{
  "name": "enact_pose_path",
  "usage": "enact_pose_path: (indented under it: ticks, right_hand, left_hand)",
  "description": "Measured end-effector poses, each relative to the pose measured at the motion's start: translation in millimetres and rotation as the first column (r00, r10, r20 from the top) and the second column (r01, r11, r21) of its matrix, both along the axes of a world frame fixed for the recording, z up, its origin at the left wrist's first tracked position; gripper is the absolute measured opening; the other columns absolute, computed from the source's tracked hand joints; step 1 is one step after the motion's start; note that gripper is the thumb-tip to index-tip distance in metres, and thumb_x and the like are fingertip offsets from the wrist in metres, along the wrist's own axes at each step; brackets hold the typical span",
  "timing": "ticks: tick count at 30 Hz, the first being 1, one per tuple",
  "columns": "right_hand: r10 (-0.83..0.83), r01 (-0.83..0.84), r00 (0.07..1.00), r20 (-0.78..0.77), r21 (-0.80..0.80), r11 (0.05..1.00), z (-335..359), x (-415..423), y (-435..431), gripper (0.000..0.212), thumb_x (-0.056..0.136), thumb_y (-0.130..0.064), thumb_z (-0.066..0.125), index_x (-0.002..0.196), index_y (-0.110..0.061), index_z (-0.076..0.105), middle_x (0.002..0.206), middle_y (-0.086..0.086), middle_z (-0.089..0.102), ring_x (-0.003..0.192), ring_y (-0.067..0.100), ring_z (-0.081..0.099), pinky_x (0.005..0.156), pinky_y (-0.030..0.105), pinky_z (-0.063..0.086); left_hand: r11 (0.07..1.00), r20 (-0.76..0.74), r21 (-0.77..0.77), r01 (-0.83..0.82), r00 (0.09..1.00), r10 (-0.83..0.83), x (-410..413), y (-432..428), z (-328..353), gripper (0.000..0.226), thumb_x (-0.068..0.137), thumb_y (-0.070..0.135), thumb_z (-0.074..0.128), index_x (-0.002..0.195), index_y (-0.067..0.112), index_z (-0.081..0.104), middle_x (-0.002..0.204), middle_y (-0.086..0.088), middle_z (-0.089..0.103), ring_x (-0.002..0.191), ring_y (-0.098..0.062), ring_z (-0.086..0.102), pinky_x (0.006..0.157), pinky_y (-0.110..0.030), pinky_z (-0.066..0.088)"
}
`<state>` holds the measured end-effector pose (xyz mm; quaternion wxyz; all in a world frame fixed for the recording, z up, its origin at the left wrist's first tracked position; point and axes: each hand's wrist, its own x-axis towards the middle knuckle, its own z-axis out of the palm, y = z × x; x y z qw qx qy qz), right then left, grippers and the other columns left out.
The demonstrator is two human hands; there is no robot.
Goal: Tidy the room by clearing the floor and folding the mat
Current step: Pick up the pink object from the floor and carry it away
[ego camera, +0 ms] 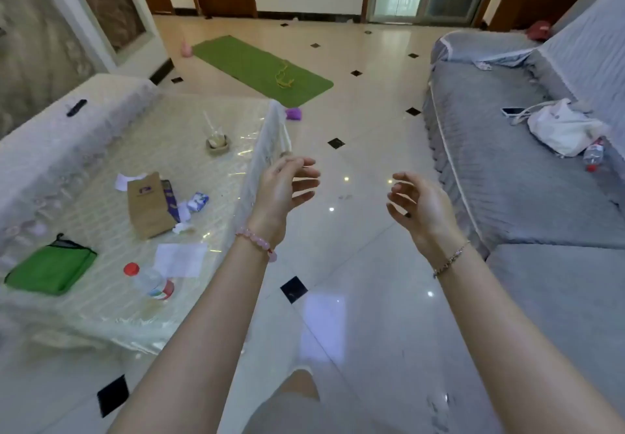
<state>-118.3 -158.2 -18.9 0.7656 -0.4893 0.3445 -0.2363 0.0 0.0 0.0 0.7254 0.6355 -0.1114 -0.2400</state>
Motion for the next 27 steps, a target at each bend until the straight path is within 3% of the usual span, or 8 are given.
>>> enact_pose_path:
  ticks: [8, 14, 19, 27]
  right_hand:
    - [0.03, -0.028, 0.998, -0.051, 0.041, 0.999, -21, 73, -51, 0.015, 0.091, -0.021, 0.052, 0.084, -0.018, 0.065, 0.065, -0.005, 0.057, 0.07, 0.012, 0.059, 0.07, 0.027, 0.05]
    - [0.018, -0.015, 0.996, -0.089, 0.026, 1.0, -22, 161, -110, 0.016, 0.091, -0.02, 0.051, 0.084, -0.017, 0.065, 0.067, -0.005, 0.058, 0.074, 0.014, 0.059, 0.079, 0.03, 0.051]
    - [0.044, -0.044, 0.994, -0.104, 0.003, 0.999, -11, 242, -162, 0.015, 0.091, -0.02, 0.051, 0.088, -0.017, 0.066, 0.068, -0.005, 0.059, 0.072, 0.013, 0.058, 0.083, 0.033, 0.051]
    - [0.057, -0.054, 0.992, -0.11, 0.028, 0.998, -26, 331, -242, 0.015, 0.091, -0.02, 0.051, 0.088, -0.017, 0.065, 0.07, -0.005, 0.058, 0.073, 0.013, 0.058, 0.081, 0.031, 0.05]
  left_hand:
    - [1.0, -0.063, 0.015, 0.007, 0.998, -0.006, 73, -53, -22, 0.022, 0.097, 0.015, 0.042, 0.089, 0.014, 0.062, 0.077, 0.001, 0.064, 0.073, -0.013, 0.063, 0.07, -0.025, 0.052]
    - [0.999, -0.092, 0.042, 0.033, 0.995, -0.029, 167, -120, -27, 0.022, 0.098, 0.015, 0.042, 0.089, 0.014, 0.062, 0.075, 0.003, 0.064, 0.072, -0.012, 0.062, 0.072, -0.025, 0.051]
    - [0.993, -0.027, 0.081, 0.086, 0.996, -0.084, 237, -175, -19, 0.02, 0.097, 0.014, 0.042, 0.099, 0.008, 0.061, 0.075, 0.003, 0.064, 0.071, -0.01, 0.062, 0.067, -0.02, 0.051]
    - [0.989, -0.064, 0.115, 0.09, 0.995, -0.083, 326, -252, -29, 0.02, 0.097, 0.013, 0.041, 0.095, 0.011, 0.061, 0.076, 0.002, 0.063, 0.071, -0.011, 0.061, 0.067, -0.02, 0.05]
